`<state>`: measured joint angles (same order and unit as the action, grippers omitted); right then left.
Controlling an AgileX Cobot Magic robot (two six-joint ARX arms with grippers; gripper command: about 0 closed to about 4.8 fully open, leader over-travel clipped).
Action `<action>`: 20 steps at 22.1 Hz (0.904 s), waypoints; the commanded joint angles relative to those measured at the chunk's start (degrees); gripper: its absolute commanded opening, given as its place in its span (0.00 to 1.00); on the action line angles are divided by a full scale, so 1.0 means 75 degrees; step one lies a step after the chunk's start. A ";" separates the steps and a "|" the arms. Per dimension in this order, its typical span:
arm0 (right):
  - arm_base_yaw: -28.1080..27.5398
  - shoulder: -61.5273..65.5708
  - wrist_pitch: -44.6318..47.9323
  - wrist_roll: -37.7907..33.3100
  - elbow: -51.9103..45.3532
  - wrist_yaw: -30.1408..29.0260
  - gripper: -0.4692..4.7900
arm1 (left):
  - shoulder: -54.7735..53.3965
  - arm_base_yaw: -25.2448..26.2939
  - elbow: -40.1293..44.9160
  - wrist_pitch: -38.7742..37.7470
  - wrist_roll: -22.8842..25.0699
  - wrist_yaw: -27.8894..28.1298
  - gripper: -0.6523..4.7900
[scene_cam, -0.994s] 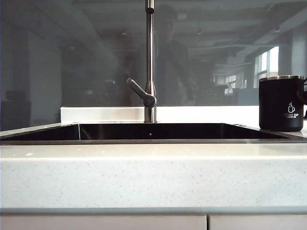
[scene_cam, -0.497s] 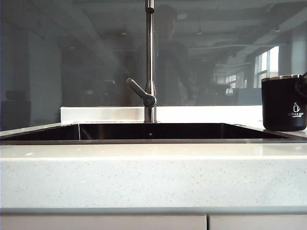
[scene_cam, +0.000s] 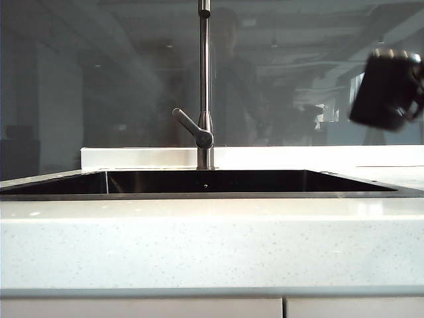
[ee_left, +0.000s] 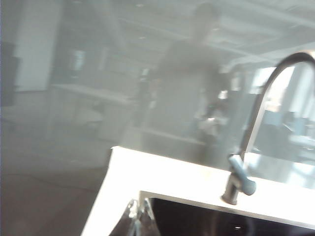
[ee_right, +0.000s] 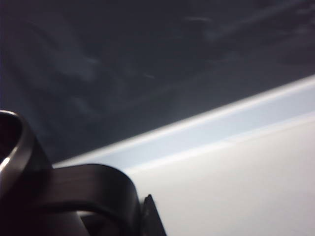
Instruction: Pick up the mug next to the sink, go to the faucet to get some water, pour the water into the sink, and finally put the mug back to its place.
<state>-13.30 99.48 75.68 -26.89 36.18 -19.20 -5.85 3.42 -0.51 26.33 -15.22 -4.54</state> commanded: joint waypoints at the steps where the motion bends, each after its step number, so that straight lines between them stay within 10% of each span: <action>1: 0.0676 -0.0166 -0.0160 -0.0481 0.0807 -0.0729 0.09 | -0.0801 0.0009 -0.0224 0.0539 -0.0050 -0.0233 0.11; 6: 0.2337 -0.0265 -0.3847 0.0020 0.2978 -0.0825 0.09 | -0.3238 0.0006 -0.0927 0.1364 -0.0032 -0.0624 0.11; 9: 0.3448 -0.0207 -0.7000 0.1682 0.4610 0.0562 0.09 | -0.5785 0.0009 -0.1699 0.3008 -0.0026 -0.0973 0.11; 15: 0.4371 -0.0044 -0.7481 0.2943 0.5686 0.2235 0.09 | -1.1165 0.0003 -0.4523 0.5091 -0.0093 -0.2888 0.34; 20: 0.4535 0.0525 -0.7563 0.2929 0.6598 0.2218 0.09 | -1.4767 -0.0163 -0.8035 0.5453 -0.1542 -0.5074 0.56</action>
<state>20.47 103.37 17.30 -4.78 83.94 -2.55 -113.25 2.52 -56.53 65.89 -22.96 -37.45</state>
